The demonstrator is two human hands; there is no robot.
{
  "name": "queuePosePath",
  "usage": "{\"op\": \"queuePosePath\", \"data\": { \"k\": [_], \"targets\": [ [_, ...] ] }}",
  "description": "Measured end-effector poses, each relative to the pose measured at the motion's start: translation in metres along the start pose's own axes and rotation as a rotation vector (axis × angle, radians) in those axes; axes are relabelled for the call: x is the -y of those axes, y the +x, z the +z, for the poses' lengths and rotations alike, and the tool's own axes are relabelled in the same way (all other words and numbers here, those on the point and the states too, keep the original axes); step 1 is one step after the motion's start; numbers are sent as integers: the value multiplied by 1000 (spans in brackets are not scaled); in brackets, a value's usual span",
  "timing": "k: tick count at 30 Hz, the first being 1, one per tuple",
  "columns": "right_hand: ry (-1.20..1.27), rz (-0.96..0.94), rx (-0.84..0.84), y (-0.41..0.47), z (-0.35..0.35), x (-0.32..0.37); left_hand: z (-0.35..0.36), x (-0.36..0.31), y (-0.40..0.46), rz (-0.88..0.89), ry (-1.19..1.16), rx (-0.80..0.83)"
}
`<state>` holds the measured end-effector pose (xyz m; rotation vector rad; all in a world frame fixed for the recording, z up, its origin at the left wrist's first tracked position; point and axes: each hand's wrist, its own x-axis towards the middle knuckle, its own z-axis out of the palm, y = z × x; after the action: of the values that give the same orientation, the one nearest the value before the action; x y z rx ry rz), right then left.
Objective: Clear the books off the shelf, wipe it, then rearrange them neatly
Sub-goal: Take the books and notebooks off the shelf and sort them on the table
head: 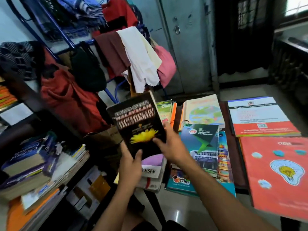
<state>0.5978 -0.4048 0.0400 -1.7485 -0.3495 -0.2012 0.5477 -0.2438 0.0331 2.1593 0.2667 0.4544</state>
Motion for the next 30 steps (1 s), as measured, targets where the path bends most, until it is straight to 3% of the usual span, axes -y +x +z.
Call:
{"op": "queuePosePath", "data": {
  "k": [3, 6, 8, 11, 13, 16, 23, 27, 30],
  "targets": [
    [124, 51, -148, 8, -42, 2, 22, -36, 2, 103, -144, 68],
    [135, 266, 11, 7, -87, -6, 54, -64, 1, 134, -141, 169],
    [30, 312, 14, 16, -117, -23, 74, -69, -2, 93, -101, 370],
    [-172, 287, -168, 44, -157, -52, 101, -55, -9, 188, 399, 590],
    [-199, 359, -278, 60, -174, -70, 111, -45, -14, 325, 650, 509],
    [-11, 510, -392, 81, -188, -95, 119, -41, -15, 360, 678, 489],
    [-104, 572, -335, 109, -189, -100, 114, -40, -16, 354, 714, 532],
    [-403, 591, -198, 115, -192, -91, 111, -43, -19, 380, 715, 535],
    [-838, 610, -118, 109, -187, -75, 110, -45, -20, 378, 700, 555]
  ]
}}
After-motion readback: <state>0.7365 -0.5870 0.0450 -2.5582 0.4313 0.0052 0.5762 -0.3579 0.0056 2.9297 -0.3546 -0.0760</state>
